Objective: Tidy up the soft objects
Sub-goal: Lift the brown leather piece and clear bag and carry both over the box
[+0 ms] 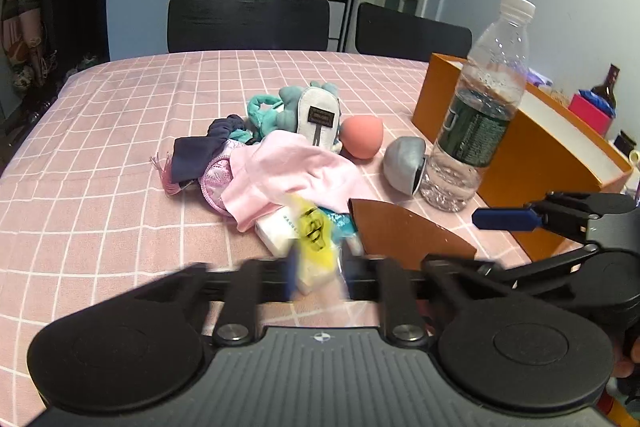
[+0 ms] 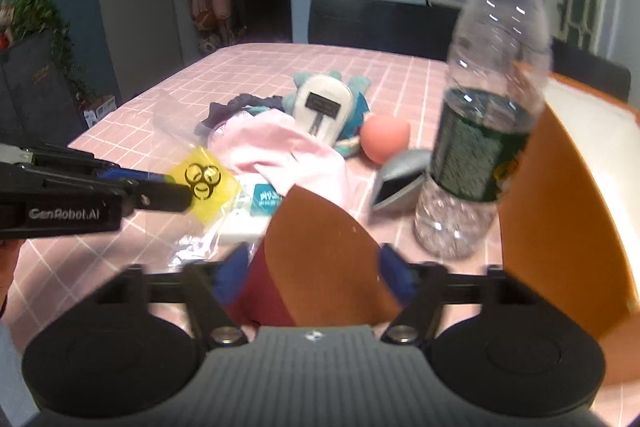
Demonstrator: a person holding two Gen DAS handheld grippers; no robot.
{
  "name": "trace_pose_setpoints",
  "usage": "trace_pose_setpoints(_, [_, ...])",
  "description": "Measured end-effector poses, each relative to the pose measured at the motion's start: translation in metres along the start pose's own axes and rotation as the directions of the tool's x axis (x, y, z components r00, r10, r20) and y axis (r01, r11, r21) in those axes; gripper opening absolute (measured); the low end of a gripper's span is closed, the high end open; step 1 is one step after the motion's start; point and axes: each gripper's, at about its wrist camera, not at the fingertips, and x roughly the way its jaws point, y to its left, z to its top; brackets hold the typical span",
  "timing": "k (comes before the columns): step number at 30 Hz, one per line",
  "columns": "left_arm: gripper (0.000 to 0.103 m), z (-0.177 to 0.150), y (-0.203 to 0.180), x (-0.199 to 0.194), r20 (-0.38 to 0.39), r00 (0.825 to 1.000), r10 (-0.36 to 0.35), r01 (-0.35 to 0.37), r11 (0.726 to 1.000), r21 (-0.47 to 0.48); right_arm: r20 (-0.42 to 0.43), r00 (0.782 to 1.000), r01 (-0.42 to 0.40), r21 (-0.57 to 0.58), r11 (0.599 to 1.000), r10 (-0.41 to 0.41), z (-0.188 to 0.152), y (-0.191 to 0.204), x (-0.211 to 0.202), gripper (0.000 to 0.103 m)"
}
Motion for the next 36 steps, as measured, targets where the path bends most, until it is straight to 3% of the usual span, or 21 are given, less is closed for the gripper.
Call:
trace_pose_setpoints(2, [0.047,0.000,0.002,0.004,0.012,1.000,-0.006,0.006,1.000,-0.015,-0.018,1.000,0.008,-0.033,0.999,-0.009,0.004,0.000,0.012,0.080])
trace_pose_setpoints(4, [0.047,0.000,0.004,0.007,0.018,1.000,-0.012,0.013,0.999,-0.029,-0.056,0.998,-0.023,-0.041,0.999,0.021,0.006,-0.004,0.027,0.088])
trace_pose_setpoints(6, [0.046,0.001,0.006,0.013,0.021,1.000,-0.008,0.009,0.999,-0.051,-0.113,0.993,-0.040,-0.030,0.999,0.036,0.005,-0.009,0.043,0.090])
trace_pose_setpoints(8, [0.025,0.001,0.011,0.022,0.012,1.000,0.008,-0.007,0.997,-0.075,-0.136,0.990,-0.033,-0.016,0.999,0.030,0.002,-0.011,0.053,0.088])
trace_pose_setpoints(10, [0.015,0.000,0.015,0.028,0.005,1.000,0.023,-0.022,0.995,-0.095,-0.128,0.992,-0.022,-0.019,1.000,0.019,-0.001,-0.010,0.055,0.084])
trace_pose_setpoints(13, [0.001,-0.004,0.018,0.030,0.010,1.000,0.025,-0.024,0.994,-0.107,-0.115,0.993,-0.019,-0.050,0.999,0.013,-0.004,-0.004,0.051,0.070])
trace_pose_setpoints(15, [0.000,-0.005,0.017,0.028,0.015,1.000,0.022,-0.020,0.994,-0.105,-0.112,0.994,-0.009,-0.058,0.998,0.002,-0.003,-0.001,0.048,0.050])
trace_pose_setpoints(16, [0.000,-0.005,0.016,0.027,0.018,1.000,0.022,-0.020,0.995,-0.101,-0.113,0.994,-0.005,-0.062,0.998,-0.003,-0.002,-0.001,0.048,0.044])
trace_pose_setpoints(18, [0.000,-0.005,0.013,0.024,0.021,1.000,0.020,-0.018,0.996,-0.089,-0.113,0.993,0.012,-0.076,0.997,-0.021,-0.001,0.000,0.048,0.018])
trace_pose_setpoints(20, [0.000,-0.004,0.009,0.020,0.024,1.000,0.018,-0.016,0.997,-0.074,-0.113,0.992,0.042,-0.091,0.995,-0.053,-0.002,0.001,0.047,0.006])
trace_pose_setpoints(28, [0.000,0.000,-0.007,-0.010,0.058,0.997,0.043,-0.043,0.999,0.005,-0.087,0.996,-0.009,-0.055,0.998,0.004,-0.002,0.001,0.008,0.005])
trace_pose_setpoints(36, [0.000,-0.002,-0.034,-0.058,0.080,0.997,-0.007,-0.001,0.995,0.101,-0.050,0.998,-0.046,0.019,0.999,0.047,-0.005,-0.011,-0.060,0.005])
